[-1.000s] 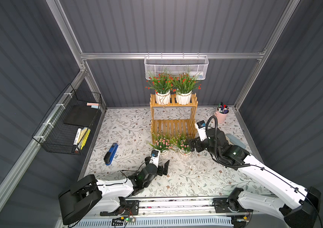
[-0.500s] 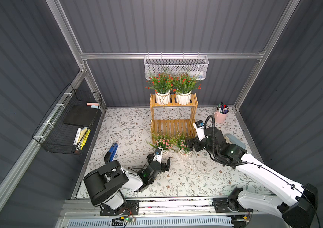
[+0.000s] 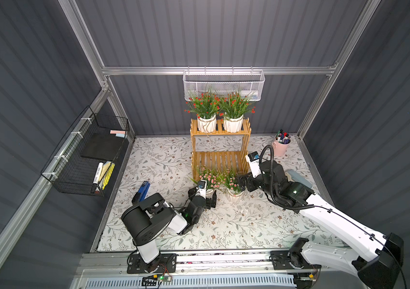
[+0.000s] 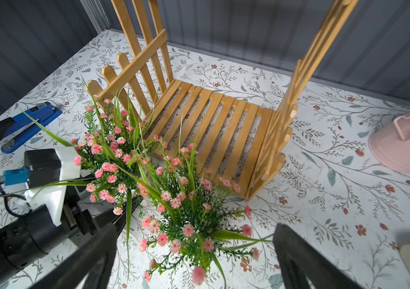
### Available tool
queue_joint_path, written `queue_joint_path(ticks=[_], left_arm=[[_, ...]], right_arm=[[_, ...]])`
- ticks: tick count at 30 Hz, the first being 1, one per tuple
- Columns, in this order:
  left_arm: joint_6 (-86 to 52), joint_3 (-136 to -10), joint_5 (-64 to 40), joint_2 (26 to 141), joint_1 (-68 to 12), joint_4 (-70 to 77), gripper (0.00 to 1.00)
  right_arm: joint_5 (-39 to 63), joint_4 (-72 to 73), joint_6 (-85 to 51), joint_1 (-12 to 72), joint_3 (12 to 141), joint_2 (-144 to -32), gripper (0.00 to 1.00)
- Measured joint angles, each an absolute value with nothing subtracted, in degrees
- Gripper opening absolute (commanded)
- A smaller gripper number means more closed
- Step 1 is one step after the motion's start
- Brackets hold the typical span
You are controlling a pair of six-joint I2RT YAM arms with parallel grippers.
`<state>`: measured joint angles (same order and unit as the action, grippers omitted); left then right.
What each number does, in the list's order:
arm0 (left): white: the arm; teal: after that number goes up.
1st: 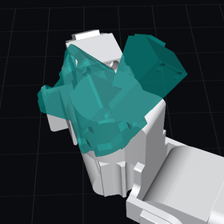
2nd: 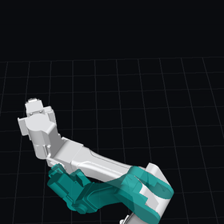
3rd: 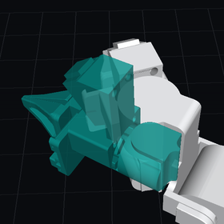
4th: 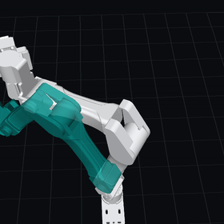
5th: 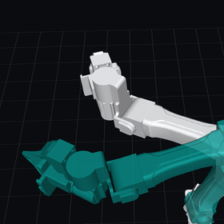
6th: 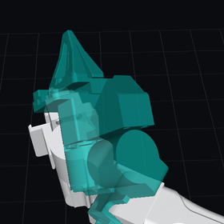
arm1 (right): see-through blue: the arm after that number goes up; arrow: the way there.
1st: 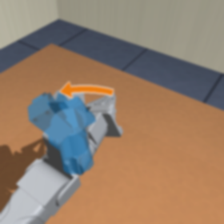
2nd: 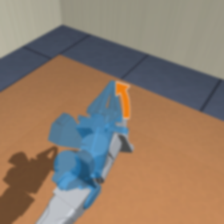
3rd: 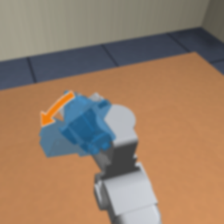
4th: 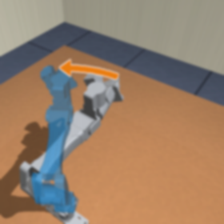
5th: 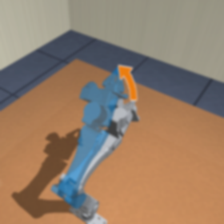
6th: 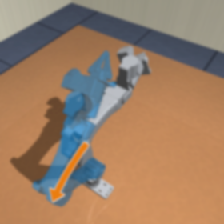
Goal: Place the baby's breath potted plants on the rack by color
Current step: Pick up the baby's breath potted plant from the center of the board.
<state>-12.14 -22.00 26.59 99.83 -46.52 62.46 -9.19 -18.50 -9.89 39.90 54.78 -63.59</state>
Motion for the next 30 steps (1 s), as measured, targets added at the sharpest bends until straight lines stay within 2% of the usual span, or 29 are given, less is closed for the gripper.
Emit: queue_joint_path(ticks=[12,24,30], left_arm=[[-10.9,-25.6,24.8,105.3,-45.0,65.6,0.98],[-10.0,-25.6,23.7,104.3,-45.0,64.0,0.71],[-10.0,-25.5,22.9,99.2,-44.9,56.8,0.69]], right_arm=[[-9.4,-18.6,-9.3,39.6,54.7,-63.6,0.99],[-9.4,-18.7,-9.2,39.0,53.7,-63.6,0.99],[-9.5,-18.7,-9.2,39.0,53.7,-63.5,0.99]])
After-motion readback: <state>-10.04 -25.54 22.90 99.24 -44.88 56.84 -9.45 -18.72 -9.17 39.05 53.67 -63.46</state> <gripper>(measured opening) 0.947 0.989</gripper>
